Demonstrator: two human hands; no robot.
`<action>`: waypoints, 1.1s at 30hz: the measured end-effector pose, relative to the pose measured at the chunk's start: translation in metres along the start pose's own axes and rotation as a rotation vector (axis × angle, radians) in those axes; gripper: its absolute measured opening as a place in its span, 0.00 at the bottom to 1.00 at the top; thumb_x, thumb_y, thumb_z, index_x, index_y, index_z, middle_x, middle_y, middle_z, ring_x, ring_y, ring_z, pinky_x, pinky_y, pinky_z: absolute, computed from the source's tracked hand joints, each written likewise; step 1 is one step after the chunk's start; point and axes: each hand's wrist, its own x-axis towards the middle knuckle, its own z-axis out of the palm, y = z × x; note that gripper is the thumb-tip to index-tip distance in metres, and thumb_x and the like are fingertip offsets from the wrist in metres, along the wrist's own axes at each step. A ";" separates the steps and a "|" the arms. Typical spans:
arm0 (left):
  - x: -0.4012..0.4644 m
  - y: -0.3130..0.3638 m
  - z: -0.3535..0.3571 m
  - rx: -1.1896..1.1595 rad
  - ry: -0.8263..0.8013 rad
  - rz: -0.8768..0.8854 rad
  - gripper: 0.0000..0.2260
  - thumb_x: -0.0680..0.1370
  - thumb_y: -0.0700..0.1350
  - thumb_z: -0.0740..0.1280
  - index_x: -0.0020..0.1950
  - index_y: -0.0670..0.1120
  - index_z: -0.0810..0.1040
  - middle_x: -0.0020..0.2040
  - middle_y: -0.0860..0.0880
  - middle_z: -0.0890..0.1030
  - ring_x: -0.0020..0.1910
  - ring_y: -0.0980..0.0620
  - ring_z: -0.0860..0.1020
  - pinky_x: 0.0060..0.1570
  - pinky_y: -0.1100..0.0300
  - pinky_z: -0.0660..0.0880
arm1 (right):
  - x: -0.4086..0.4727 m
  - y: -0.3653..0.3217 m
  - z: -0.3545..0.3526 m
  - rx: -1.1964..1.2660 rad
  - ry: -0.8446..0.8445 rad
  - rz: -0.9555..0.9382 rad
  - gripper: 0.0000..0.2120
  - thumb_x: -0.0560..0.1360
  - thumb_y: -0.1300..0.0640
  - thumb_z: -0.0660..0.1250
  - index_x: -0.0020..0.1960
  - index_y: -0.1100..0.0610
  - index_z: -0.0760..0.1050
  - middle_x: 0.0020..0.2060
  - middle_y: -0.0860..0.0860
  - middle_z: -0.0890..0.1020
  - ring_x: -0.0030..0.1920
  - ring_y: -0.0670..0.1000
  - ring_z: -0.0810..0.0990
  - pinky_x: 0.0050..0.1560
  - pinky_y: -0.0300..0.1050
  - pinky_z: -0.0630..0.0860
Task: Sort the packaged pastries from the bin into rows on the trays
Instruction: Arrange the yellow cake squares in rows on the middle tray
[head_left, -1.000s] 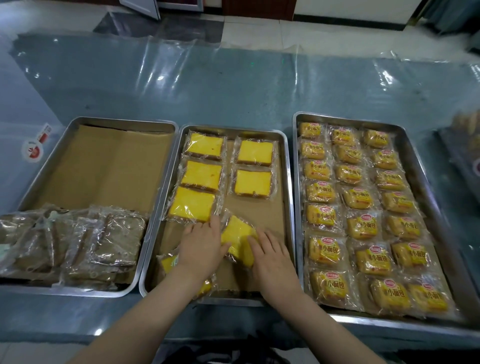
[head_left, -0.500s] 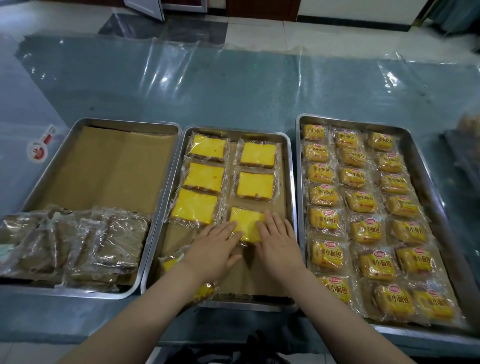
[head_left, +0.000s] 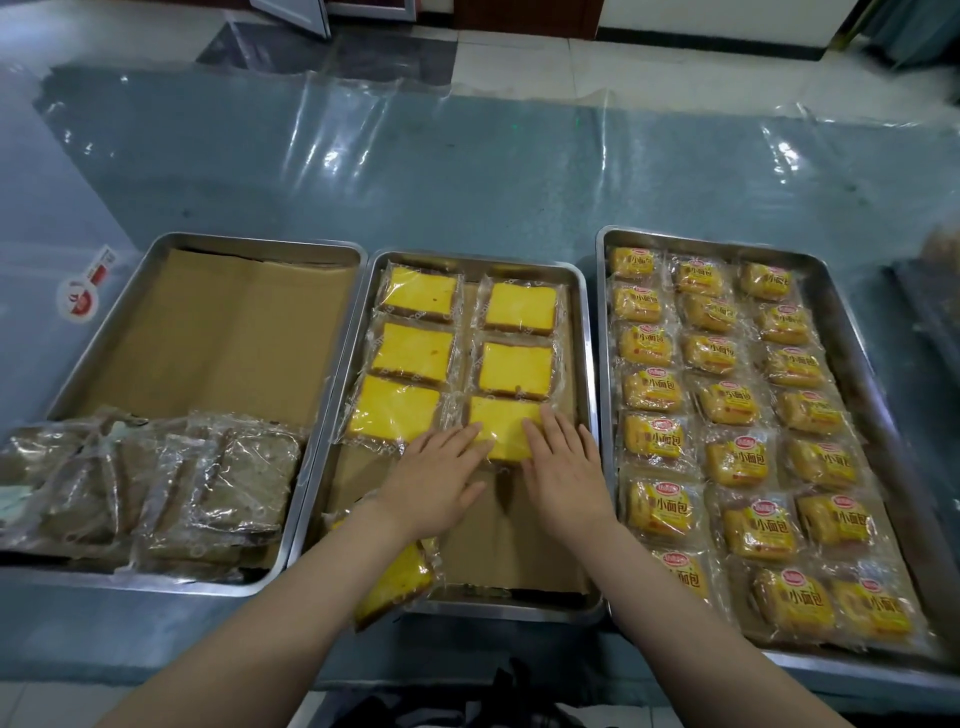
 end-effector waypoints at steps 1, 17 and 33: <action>-0.004 -0.004 -0.001 -0.037 0.037 0.002 0.23 0.83 0.54 0.54 0.79 0.53 0.57 0.79 0.52 0.54 0.77 0.52 0.52 0.75 0.52 0.48 | -0.004 -0.002 -0.001 0.023 0.028 -0.007 0.26 0.82 0.48 0.45 0.77 0.55 0.61 0.78 0.55 0.59 0.78 0.55 0.55 0.76 0.56 0.48; -0.106 -0.068 0.008 -0.349 0.205 -0.098 0.17 0.81 0.47 0.63 0.70 0.55 0.71 0.68 0.59 0.73 0.67 0.58 0.69 0.68 0.54 0.66 | -0.049 -0.066 0.021 0.432 -0.181 -0.190 0.21 0.82 0.54 0.56 0.75 0.46 0.65 0.75 0.42 0.64 0.76 0.42 0.57 0.76 0.50 0.57; -0.130 -0.081 -0.011 -0.279 0.082 -0.246 0.29 0.77 0.57 0.66 0.76 0.53 0.61 0.70 0.52 0.71 0.62 0.51 0.74 0.63 0.50 0.70 | -0.063 -0.083 0.018 -0.095 -0.128 -0.180 0.27 0.75 0.55 0.64 0.73 0.50 0.67 0.70 0.52 0.71 0.68 0.57 0.69 0.71 0.57 0.63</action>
